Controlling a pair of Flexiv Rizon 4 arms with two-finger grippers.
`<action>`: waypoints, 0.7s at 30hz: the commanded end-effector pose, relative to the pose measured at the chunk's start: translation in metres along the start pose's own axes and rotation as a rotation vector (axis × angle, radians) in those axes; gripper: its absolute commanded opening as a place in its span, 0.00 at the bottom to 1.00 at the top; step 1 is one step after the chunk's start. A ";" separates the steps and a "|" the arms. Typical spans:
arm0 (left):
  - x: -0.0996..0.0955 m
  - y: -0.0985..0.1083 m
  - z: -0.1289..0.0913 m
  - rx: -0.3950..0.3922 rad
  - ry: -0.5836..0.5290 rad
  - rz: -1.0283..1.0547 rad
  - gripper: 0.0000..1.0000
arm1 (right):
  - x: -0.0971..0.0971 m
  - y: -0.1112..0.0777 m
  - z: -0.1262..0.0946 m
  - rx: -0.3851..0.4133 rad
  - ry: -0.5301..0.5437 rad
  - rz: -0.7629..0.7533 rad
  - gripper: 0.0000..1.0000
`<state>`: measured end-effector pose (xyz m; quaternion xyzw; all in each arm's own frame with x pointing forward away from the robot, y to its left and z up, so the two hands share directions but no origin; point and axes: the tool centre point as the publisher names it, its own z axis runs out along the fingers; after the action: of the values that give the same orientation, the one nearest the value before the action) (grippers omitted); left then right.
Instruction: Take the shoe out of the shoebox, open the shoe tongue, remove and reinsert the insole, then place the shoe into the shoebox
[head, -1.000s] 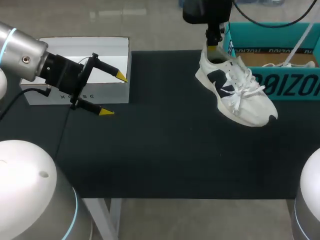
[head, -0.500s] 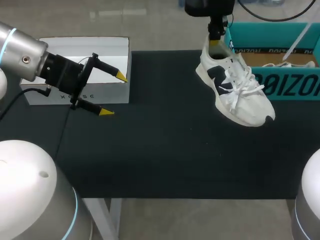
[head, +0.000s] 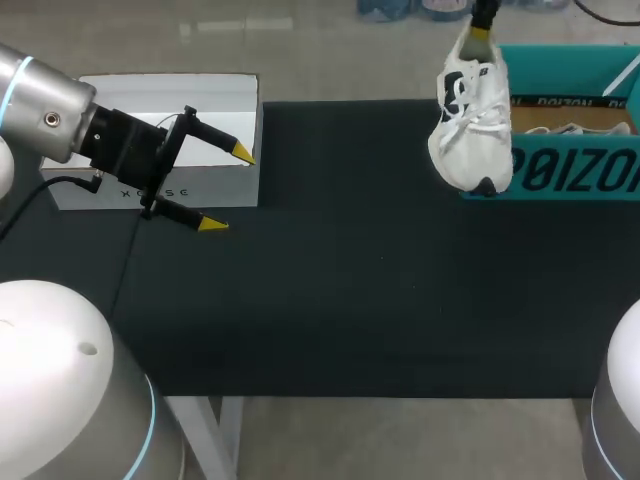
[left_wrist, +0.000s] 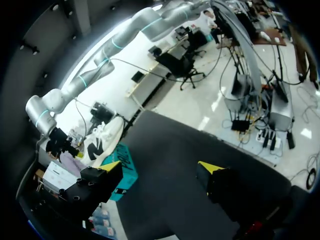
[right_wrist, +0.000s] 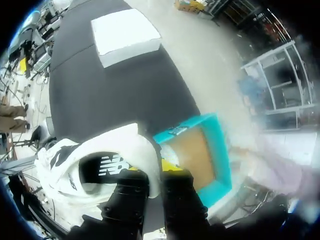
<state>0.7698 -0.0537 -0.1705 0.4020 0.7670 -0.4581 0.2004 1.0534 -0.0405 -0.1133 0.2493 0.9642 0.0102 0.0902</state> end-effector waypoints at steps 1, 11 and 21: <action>0.000 0.000 -0.001 -0.001 0.003 0.000 1.00 | -0.024 -0.013 0.005 0.004 0.041 0.550 0.00; 0.000 0.000 -0.001 -0.001 0.003 0.000 1.00 | -0.024 -0.013 0.005 0.004 0.041 0.550 0.00; 0.000 0.000 -0.001 -0.001 0.003 0.000 1.00 | -0.050 -0.018 0.011 0.020 0.083 0.748 0.00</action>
<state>0.7698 -0.0537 -0.1704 0.4020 0.7670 -0.4581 0.2003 1.0730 -0.0690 -0.1163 0.5247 0.8478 0.0390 0.0665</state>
